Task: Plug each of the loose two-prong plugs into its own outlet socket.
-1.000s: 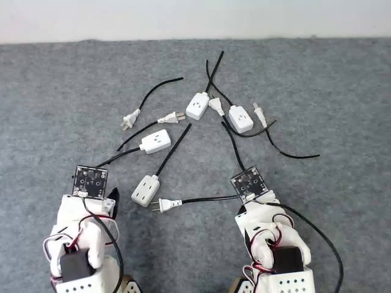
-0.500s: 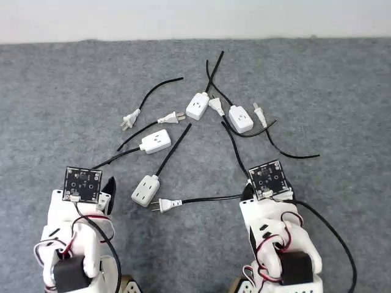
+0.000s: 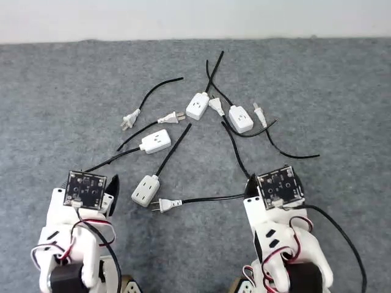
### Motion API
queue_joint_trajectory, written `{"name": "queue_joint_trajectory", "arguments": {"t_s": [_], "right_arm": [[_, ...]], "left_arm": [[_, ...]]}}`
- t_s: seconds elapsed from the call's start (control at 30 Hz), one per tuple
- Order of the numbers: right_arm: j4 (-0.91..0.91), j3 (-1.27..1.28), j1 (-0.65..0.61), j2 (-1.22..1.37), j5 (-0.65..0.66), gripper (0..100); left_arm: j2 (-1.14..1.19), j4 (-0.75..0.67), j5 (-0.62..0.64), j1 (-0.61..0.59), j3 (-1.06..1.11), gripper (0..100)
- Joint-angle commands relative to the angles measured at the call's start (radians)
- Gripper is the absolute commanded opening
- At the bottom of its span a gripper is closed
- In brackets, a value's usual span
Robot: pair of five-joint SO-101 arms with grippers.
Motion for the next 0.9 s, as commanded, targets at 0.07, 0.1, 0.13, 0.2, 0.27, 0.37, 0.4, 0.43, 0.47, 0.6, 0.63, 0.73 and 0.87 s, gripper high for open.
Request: {"name": "queue_joint_trajectory", "arguments": {"t_s": [0.07, 0.1, 0.13, 0.2, 0.27, 0.37, 0.4, 0.43, 0.47, 0.6, 0.63, 0.73, 0.87], "right_arm": [[0.01, -0.095, 0.004, 0.077, -0.011, 24.5], [0.007, -0.109, 0.004, 0.116, -0.011, 24.5], [-0.004, -0.129, 0.004, 0.162, -0.011, 24.5], [-0.013, -0.183, 0.004, 0.263, -0.015, 24.5], [-0.018, -0.239, 0.004, 0.364, -0.02, 24.5], [-0.015, -0.301, -0.027, 0.492, -0.04, 24.5], [-0.013, -0.31, -0.038, 0.527, -0.041, 24.5], [-0.018, -0.313, -0.047, 0.555, -0.041, 24.5], [-0.021, -0.315, -0.054, 0.575, -0.041, 24.5], [-0.068, -0.315, -0.105, 0.607, -0.046, 24.5], [-0.081, -0.315, -0.127, 0.608, -0.046, 24.5], [-0.108, -0.313, -0.179, 0.611, -0.041, 24.5], [-0.16, -0.315, -0.242, 0.611, -0.04, 24.5]], "left_arm": [[0.163, -0.005, -0.012, 0.009, -0.188, 26], [0.213, -0.005, 0.0, 0.009, -0.225, 26], [0.264, -0.006, 0.009, 0.011, -0.257, 26], [0.354, -0.028, 0.014, 0.026, -0.289, 26], [0.423, -0.071, 0.014, 0.046, -0.288, 26], [0.485, -0.11, 0.034, 0.061, -0.286, 26], [0.494, -0.115, 0.041, 0.064, -0.289, 26], [0.499, -0.117, 0.049, 0.072, -0.291, 26], [0.499, -0.117, 0.051, 0.083, -0.291, 26], [0.503, -0.117, 0.055, 0.106, -0.286, 26], [0.503, -0.117, 0.064, 0.106, -0.286, 26], [0.505, -0.135, 0.071, 0.106, -0.286, 26], [0.505, -0.155, 0.071, 0.104, -0.286, 26]]}}
